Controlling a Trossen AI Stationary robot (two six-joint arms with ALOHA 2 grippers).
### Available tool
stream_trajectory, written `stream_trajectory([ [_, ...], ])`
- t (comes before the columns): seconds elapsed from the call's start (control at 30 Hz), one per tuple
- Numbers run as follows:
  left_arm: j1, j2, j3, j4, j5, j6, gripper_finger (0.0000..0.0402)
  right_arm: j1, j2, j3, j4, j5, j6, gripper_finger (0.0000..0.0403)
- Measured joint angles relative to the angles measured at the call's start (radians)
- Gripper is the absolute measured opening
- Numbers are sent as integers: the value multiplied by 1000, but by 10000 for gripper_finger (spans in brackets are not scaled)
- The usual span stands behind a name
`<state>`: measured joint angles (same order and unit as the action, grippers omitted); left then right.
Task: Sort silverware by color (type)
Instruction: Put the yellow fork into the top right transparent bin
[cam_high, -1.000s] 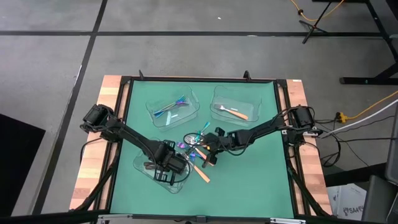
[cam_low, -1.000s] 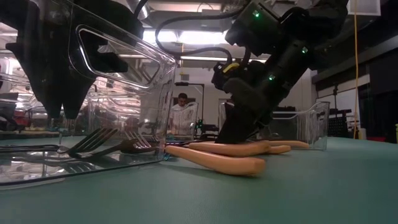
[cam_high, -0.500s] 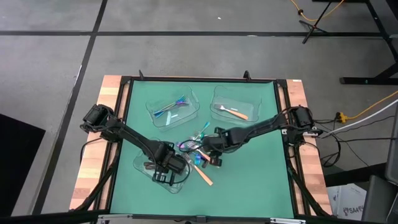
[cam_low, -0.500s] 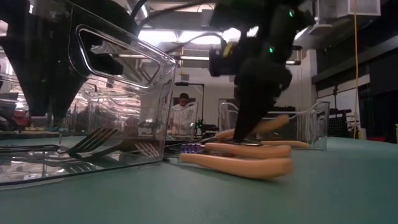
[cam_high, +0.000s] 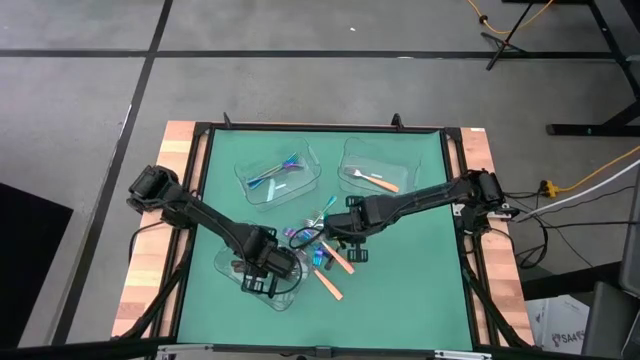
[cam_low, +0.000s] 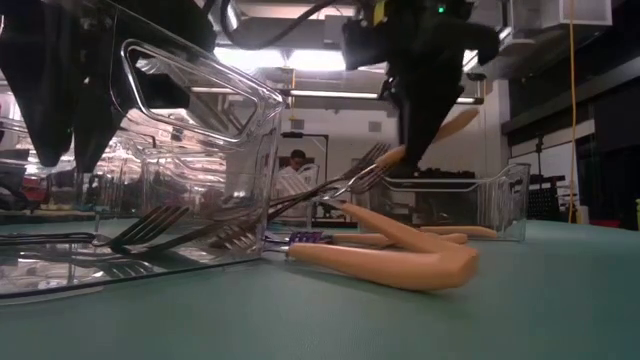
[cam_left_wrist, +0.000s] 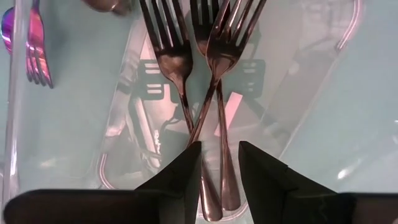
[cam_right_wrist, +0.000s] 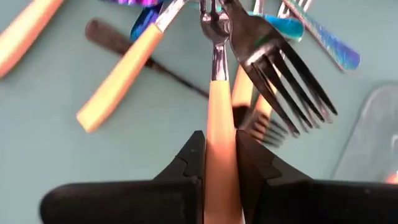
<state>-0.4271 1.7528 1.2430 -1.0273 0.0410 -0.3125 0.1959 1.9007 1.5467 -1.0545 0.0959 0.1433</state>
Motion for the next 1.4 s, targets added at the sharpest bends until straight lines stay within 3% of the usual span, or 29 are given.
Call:
stream_trajectory([
  [0.3, -6, -5, 0, -1, -3, -23, 101, -9, 0, 58, -180, 8, -45, 39],
  [0.83, -6, -5, 0, 1, -5, -26, 101, -155, -1, 58, -364, 236, -46, 40],
  [1.13, -5, -5, 0, 13, -30, -27, 101, -197, -12, 58, -428, 218, -126, 40],
  [1.4, -5, -5, 0, 49, -56, -28, 101, -198, -118, 59, -435, 174, -198, 40],
])
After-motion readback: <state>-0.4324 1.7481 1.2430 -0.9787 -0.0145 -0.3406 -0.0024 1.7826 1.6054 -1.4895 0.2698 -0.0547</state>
